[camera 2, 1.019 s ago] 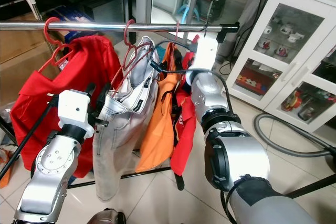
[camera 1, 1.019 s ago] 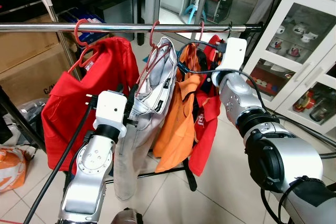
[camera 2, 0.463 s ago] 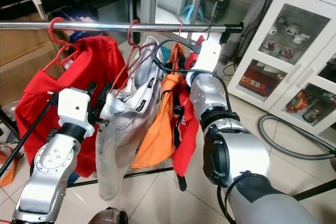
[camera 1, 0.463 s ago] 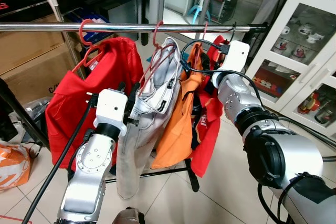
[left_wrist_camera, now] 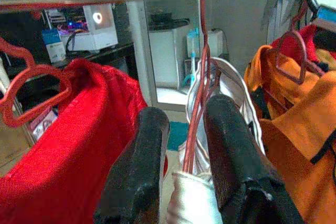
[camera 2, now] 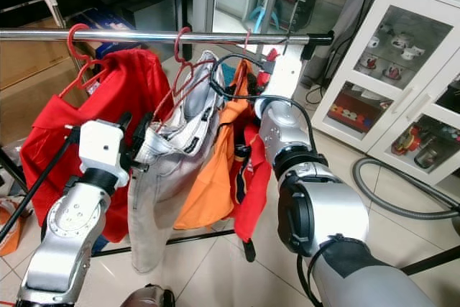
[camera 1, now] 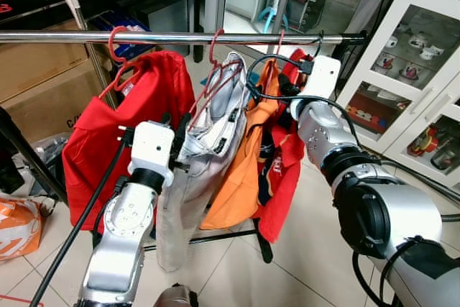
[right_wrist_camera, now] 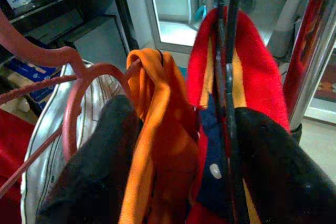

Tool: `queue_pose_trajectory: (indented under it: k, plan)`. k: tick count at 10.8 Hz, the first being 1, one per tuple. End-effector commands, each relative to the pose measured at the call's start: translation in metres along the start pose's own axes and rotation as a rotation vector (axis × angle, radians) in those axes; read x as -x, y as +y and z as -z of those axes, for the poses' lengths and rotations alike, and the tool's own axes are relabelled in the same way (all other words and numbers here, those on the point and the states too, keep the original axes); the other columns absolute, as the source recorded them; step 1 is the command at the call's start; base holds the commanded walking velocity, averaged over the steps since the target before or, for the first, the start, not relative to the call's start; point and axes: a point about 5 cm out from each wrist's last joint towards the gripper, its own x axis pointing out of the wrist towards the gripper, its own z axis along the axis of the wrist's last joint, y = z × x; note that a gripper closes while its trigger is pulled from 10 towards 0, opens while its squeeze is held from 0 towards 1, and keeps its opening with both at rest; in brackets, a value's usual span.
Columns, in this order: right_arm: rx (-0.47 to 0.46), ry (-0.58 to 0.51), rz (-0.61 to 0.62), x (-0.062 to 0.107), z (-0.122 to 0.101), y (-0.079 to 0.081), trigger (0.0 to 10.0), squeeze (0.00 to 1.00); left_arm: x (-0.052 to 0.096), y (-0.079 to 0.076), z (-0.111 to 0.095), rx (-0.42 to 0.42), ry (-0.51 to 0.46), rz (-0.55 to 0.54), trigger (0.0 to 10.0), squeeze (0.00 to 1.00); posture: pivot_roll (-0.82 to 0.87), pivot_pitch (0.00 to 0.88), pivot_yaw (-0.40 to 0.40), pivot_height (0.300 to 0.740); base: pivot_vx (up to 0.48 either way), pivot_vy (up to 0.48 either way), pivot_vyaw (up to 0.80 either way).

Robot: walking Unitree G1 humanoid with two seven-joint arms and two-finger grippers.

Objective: Hang hanger

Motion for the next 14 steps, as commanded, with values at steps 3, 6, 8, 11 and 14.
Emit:
queue_pose_trajectory:
  k: [3,6,8,11,14]
  plan:
    - [0.014,0.006,0.006,0.000,-0.001,-0.003,0.0,0.00,-0.005,0.000,-0.001,-0.002,-0.001,-0.001,10.0,0.00,0.25,0.000,-0.085,0.740,0.000,0.000,0.00]
    - [0.023,0.013,0.000,0.000,0.003,-0.004,0.0,0.00,-0.009,0.001,-0.001,-0.006,-0.008,0.001,10.0,0.00,0.24,0.000,-0.083,0.740,0.000,0.000,0.00]
    - [0.031,0.019,-0.004,0.001,0.006,-0.008,0.0,0.00,-0.013,-0.001,-0.002,-0.005,-0.015,0.007,10.0,0.00,0.22,0.000,-0.082,0.740,0.000,0.000,0.00]
    - [0.035,0.021,-0.001,0.001,0.006,-0.011,0.0,0.00,-0.018,-0.003,-0.002,-0.001,-0.023,0.012,10.0,0.00,0.21,0.000,-0.082,0.740,0.000,0.000,0.00]
    - [0.070,-0.111,-0.004,-0.002,-0.026,-0.013,0.0,0.00,-0.022,-0.002,-0.002,-0.006,-0.031,0.012,10.0,0.00,0.20,0.000,-0.082,0.740,0.000,0.000,0.00]
